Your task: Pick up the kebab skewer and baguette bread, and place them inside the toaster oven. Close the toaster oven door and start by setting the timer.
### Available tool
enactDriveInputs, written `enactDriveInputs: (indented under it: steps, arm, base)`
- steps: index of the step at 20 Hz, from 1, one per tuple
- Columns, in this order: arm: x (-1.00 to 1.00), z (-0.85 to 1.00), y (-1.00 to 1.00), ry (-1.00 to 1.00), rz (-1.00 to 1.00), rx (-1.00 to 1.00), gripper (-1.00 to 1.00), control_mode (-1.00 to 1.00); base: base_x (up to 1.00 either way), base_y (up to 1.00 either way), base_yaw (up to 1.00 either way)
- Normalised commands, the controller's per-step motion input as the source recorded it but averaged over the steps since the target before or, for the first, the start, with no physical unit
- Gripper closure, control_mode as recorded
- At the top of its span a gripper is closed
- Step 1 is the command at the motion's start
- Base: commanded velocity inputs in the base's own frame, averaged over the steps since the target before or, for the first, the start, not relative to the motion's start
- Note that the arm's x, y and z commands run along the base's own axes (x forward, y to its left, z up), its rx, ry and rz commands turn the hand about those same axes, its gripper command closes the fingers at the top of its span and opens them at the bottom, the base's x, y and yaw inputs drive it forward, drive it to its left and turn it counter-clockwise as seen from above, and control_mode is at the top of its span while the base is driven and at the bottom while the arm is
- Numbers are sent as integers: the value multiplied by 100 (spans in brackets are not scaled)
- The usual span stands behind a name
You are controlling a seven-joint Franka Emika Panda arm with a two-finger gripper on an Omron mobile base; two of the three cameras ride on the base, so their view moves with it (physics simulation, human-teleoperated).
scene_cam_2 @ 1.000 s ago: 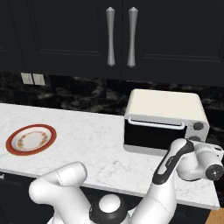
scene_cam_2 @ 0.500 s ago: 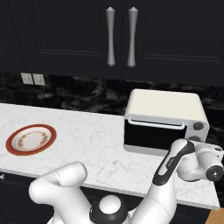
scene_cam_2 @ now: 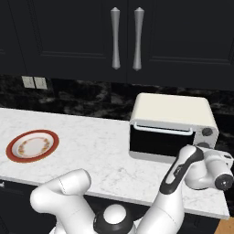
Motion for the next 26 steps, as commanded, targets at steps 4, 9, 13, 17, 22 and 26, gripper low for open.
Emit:
enactDriveInputs:
  steps: [4,9,13,17,22,26]
  arm:
    - [-11,-11,0,0,-2,33,100,-100]
    - [-9,-10,0,0,-3,34,100,-100]
    - [-8,-9,0,0,-2,31,100,-100]
    - [-7,-1,0,0,-3,32,100,-100]
    - [-10,-2,0,3,-2,34,100,-100]
    - [-18,-4,-1,9,0,31,100,-100]
  base:
    - [0,0,0]
    - [0,0,0]
    - [0,0,0]
    - [0,0,0]
    - [0,0,0]
    - [0,0,0]
